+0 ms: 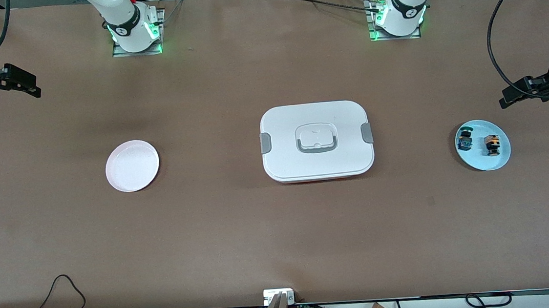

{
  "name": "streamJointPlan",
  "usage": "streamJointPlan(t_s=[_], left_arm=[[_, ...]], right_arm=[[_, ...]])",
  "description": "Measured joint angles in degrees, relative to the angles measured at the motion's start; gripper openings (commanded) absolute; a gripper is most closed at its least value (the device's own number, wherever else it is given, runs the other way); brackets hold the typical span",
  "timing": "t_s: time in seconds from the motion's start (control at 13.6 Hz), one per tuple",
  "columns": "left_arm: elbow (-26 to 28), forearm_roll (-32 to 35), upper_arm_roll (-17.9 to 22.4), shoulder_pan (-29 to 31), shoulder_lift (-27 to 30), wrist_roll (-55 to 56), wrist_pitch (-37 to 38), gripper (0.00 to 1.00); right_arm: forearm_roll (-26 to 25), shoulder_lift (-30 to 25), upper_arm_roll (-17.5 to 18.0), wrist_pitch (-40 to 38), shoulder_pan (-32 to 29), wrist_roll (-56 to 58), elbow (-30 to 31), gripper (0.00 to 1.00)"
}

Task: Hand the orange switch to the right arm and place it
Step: 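Move the left gripper toward the light-blue plate with switches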

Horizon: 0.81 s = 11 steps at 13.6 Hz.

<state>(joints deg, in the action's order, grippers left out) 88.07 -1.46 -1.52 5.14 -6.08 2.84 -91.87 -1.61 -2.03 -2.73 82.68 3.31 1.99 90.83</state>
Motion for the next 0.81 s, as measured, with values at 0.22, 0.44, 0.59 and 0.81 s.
streamJointPlan(t_s=[0.22, 0.44, 0.59, 0.81], left_arm=[[-0.01, 0.0, 0.02, 0.01, -0.05, 0.0, -0.01, 1.0], [-0.07, 0.0, 0.02, 0.01, -0.05, 0.0, -0.01, 1.0], [-0.07, 0.0, 0.04, 0.04, -0.07, 0.0, -0.01, 1.0], [-0.04, 0.0, 0.04, 0.09, -0.35, -1.36, 0.87, 1.0]], right_arm=[[0.0, 0.0, 0.0, 0.0, 0.0, 0.0, 0.0, 1.0], [0.0, 0.01, 0.0, 0.0, 0.0, 0.0, 0.0, 1.0], [0.0, 0.03, 0.0, 0.0, 0.0, 0.0, 0.0, 1.0], [0.0, 0.04, 0.0, -0.04, 0.0, 0.0, 0.0, 1.0]])
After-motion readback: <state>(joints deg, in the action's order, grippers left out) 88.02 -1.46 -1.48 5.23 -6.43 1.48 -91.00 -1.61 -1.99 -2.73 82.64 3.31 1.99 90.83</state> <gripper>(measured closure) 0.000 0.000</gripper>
